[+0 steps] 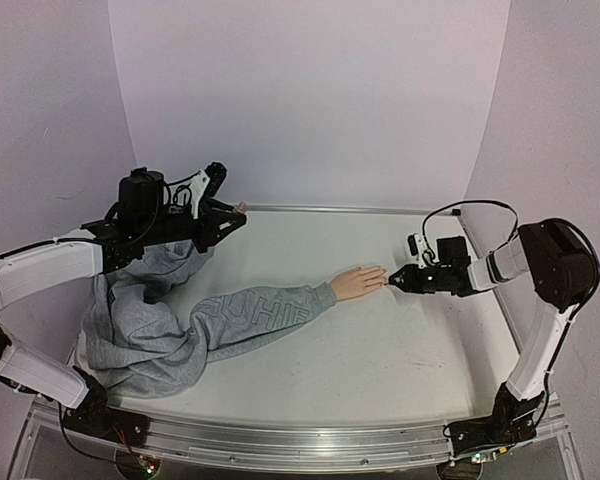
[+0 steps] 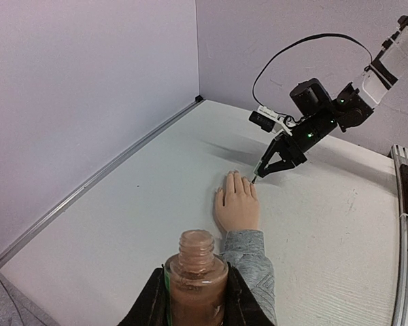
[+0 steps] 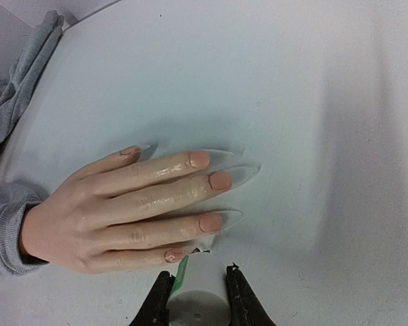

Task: Paint the nails

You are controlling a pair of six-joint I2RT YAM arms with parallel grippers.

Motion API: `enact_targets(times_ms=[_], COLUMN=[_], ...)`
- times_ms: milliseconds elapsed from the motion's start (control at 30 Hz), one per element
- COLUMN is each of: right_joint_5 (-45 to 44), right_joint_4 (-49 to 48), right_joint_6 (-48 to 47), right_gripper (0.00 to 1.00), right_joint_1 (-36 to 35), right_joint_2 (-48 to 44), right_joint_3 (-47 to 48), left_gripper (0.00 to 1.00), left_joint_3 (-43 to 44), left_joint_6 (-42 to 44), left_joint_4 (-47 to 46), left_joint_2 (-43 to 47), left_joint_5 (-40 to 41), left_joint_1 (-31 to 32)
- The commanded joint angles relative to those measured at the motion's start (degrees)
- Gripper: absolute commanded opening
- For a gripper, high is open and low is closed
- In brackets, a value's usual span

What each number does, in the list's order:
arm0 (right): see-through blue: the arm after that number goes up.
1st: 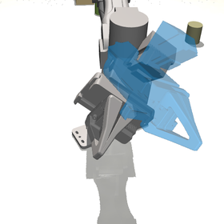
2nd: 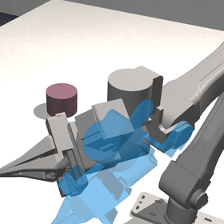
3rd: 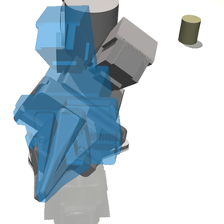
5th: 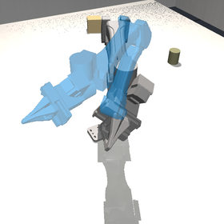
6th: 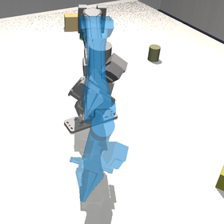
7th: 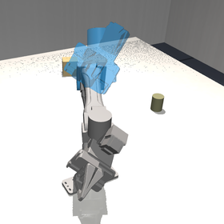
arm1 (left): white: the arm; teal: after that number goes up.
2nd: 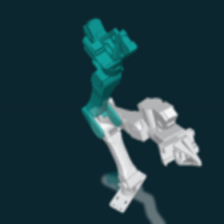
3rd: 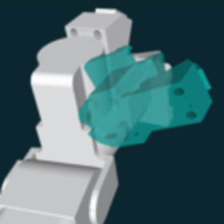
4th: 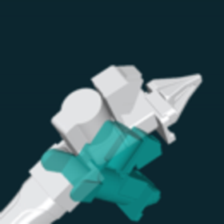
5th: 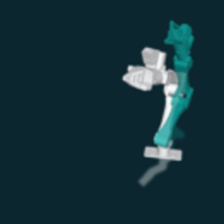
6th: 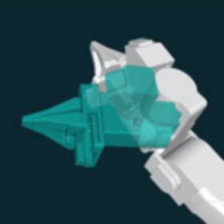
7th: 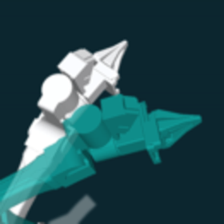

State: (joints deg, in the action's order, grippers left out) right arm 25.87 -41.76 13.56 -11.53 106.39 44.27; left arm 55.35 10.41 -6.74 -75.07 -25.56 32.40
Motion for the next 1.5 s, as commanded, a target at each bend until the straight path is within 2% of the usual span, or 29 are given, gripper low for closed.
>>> enact_targets(times_ms=[0, 333, 1467], right_joint_5=[2.12, 4.38, 4.41], right_joint_4=[-2.79, -5.43, -2.22], right_joint_6=[-0.51, -1.08, -0.86], right_gripper=[0.0, 0.0, 0.0], right_joint_1=[0.19, 0.19, -0.16], right_joint_2=[-4.13, -5.4, -0.86], right_joint_3=[-1.83, -3.26, 0.89], left_gripper=[0.0, 0.0, 0.0], left_joint_3=[0.66, 0.76, 0.94], left_joint_6=[-0.04, -0.35, -0.48], left_joint_4=[-3.47, -3.46, -3.45], left_joint_2=[2.01, 1.86, 1.29], left_joint_5=[-0.54, -0.83, -1.24], left_joint_1=[-0.32, -0.32, -0.32])
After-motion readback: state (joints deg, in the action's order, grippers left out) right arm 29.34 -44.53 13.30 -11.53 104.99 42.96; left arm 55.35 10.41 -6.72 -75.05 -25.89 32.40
